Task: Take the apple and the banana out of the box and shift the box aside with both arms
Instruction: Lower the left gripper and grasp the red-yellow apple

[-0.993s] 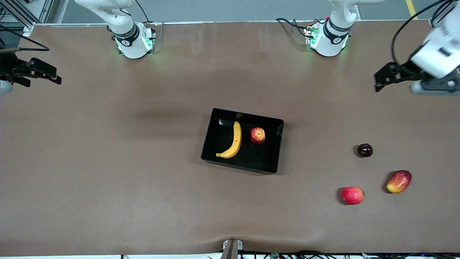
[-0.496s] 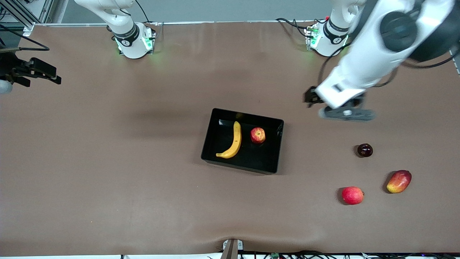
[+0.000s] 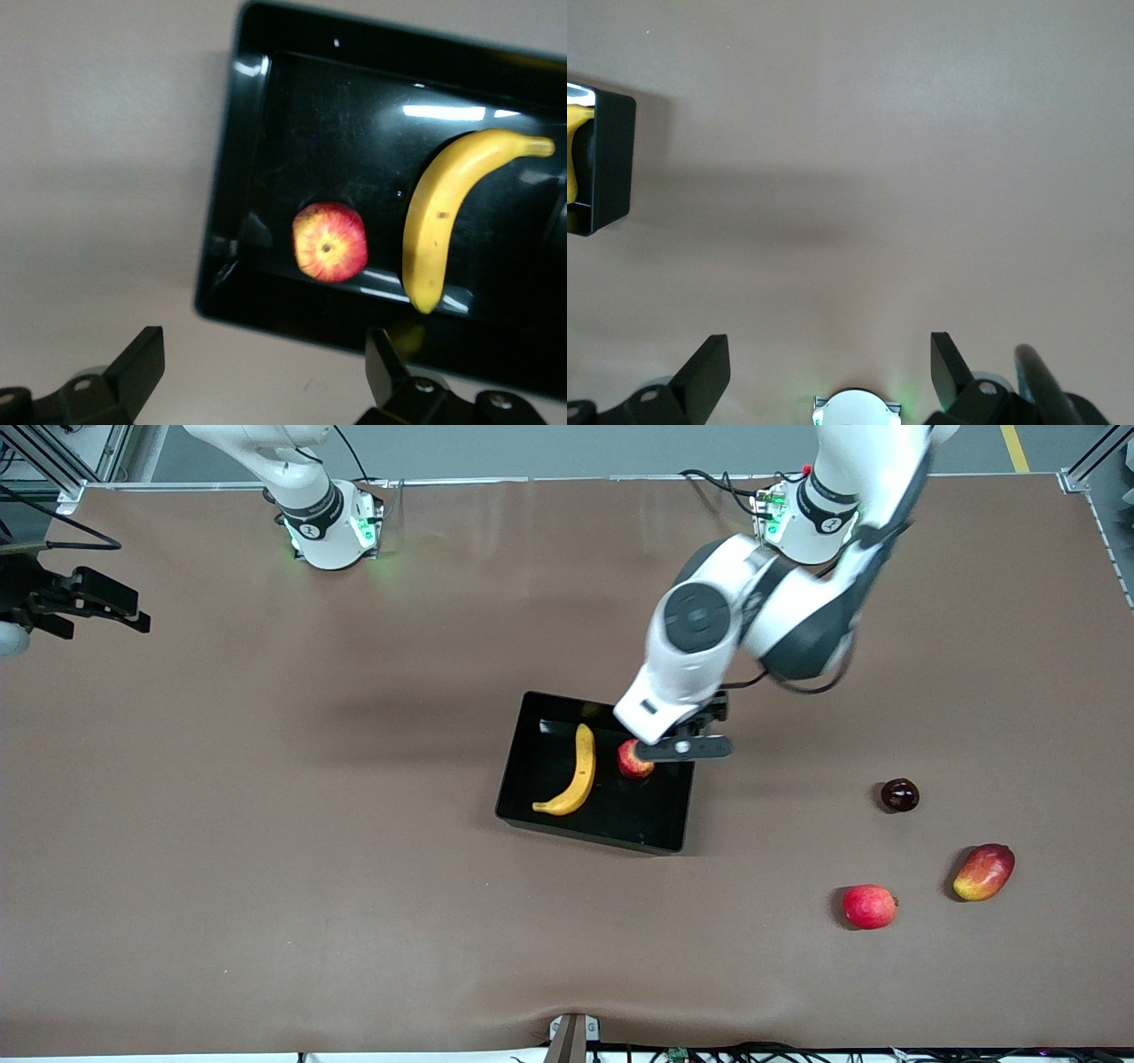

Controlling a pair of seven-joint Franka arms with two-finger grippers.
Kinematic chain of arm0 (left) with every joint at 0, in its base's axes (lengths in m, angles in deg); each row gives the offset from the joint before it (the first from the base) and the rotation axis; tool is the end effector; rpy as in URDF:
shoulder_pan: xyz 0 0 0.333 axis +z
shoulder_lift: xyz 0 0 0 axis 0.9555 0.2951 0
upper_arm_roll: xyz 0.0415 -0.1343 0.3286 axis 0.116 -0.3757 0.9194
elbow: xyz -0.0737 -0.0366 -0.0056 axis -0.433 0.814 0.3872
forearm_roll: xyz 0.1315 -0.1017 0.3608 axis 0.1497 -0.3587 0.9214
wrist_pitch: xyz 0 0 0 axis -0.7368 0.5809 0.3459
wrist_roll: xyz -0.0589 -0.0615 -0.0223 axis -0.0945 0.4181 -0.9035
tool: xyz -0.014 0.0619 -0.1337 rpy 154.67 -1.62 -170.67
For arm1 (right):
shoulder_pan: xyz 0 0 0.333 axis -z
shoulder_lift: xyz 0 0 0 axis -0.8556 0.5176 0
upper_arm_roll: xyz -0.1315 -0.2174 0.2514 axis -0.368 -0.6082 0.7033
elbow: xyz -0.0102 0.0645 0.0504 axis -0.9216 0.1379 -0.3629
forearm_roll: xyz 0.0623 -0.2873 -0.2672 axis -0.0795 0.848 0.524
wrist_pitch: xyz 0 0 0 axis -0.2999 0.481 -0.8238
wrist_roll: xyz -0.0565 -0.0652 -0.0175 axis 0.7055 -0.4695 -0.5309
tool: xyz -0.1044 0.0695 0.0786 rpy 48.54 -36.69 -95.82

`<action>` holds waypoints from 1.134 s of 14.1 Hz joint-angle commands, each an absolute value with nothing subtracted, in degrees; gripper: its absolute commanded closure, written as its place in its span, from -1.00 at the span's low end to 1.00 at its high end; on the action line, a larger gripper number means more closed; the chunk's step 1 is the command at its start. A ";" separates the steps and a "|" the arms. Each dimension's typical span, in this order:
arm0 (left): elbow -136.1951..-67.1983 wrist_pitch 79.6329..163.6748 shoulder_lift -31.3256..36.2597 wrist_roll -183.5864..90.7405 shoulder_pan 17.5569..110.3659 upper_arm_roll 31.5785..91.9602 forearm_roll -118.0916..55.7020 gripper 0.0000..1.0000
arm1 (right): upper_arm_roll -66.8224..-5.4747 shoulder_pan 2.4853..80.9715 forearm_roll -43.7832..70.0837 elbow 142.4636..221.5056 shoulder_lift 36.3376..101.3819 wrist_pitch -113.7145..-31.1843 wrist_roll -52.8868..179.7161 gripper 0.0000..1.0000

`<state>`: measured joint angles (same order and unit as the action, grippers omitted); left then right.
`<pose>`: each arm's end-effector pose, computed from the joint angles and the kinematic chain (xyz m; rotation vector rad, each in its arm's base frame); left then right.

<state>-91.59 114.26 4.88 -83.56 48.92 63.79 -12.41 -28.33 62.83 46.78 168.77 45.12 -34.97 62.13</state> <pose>0.5557 -0.4111 0.3552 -3.0430 -0.0263 0.1085 0.5300 -0.0058 0.6465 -3.0716 -0.0696 0.1965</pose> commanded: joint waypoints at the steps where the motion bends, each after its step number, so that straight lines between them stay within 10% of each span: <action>1: -94.25 119.86 7.51 -87.69 48.14 63.92 -8.15 -1.00 | -28.15 63.31 46.74 169.01 44.08 -34.96 62.51 -1.00; 12: -103.94 140.28 12.79 -91.39 48.49 64.19 -7.00 -0.90 | -28.41 64.72 47.45 167.51 45.57 -35.58 62.60 -1.00; 16: -103.32 140.99 12.88 -92.18 49.10 64.19 -6.91 1.00 | -28.41 64.89 47.45 167.51 45.66 -35.58 62.60 -1.00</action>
